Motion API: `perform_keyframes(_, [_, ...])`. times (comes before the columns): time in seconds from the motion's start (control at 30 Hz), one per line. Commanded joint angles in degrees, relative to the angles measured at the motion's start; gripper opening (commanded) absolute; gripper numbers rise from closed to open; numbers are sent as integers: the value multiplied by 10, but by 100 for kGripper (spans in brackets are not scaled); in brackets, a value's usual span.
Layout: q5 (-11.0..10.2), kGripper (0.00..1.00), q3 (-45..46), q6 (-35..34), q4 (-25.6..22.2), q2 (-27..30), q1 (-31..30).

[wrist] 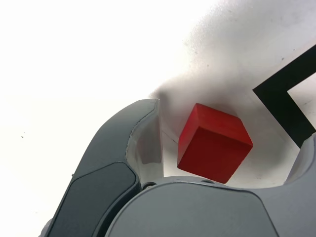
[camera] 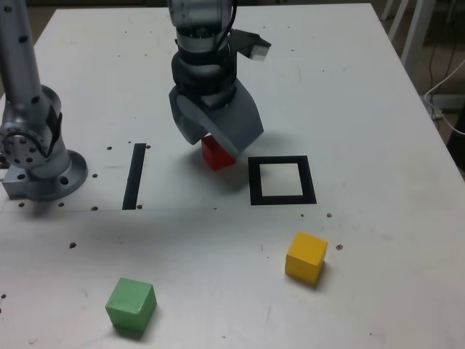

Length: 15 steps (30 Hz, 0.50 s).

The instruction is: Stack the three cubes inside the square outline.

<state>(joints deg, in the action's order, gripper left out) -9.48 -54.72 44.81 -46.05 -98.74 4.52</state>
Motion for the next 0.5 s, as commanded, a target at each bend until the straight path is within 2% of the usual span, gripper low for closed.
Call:
perform_keyframes(0.0, [0, 88, 4, -7, 3, -1, -7])
perform_keyframes(0.23, [-1, 67, 18, -30, 15, 0, -23])
perform_keyframes(0.47, [-1, 54, 28, -43, 21, 2, -34])
